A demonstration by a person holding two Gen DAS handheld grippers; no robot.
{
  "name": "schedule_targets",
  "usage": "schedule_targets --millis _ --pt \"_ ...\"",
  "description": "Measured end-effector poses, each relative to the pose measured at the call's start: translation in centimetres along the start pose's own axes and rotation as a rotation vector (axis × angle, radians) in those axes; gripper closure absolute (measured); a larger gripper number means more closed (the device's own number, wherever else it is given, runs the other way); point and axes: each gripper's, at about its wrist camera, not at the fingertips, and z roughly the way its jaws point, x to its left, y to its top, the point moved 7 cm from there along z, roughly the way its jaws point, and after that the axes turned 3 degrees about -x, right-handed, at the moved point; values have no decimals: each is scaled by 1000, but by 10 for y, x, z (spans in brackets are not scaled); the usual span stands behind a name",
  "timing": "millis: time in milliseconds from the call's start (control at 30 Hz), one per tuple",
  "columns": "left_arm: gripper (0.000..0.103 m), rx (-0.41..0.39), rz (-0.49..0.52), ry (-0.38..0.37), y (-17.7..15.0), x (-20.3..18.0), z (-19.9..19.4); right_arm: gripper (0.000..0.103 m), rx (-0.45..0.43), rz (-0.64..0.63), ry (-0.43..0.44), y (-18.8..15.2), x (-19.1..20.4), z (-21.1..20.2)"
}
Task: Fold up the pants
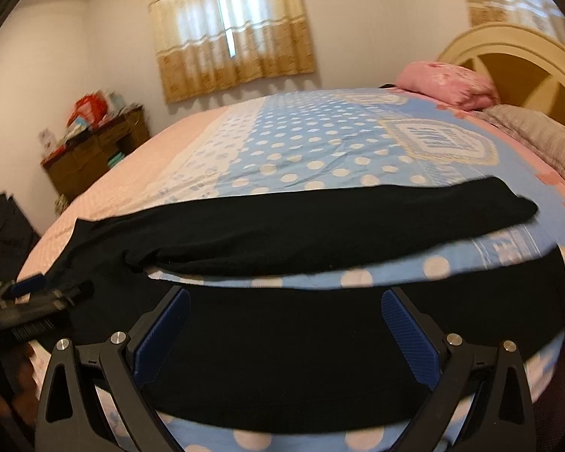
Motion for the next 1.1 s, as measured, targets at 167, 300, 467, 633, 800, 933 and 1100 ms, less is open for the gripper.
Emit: schedule_targets --millis 167,300,467,633,800,933,1100 --pt "0 72 -92 7 26 45 29 1 20 -127 44 37 12 41" --pt "0 87 -132 74 44 72 53 2 98 -260 78 59 26 96" --pt "0 154 -154 136 53 89 94 12 176 -308 186 77 49 162" --pt "0 173 -146 168 61 91 122 15 268 -373 257 81 77 219" --pt "0 201 -170 162 58 96 141 19 335 -471 288 71 93 247" --pt "0 212 -163 174 52 97 151 40 378 -493 309 59 93 258" --pt "0 205 -140 173 54 93 150 81 399 -469 373 57 97 253"
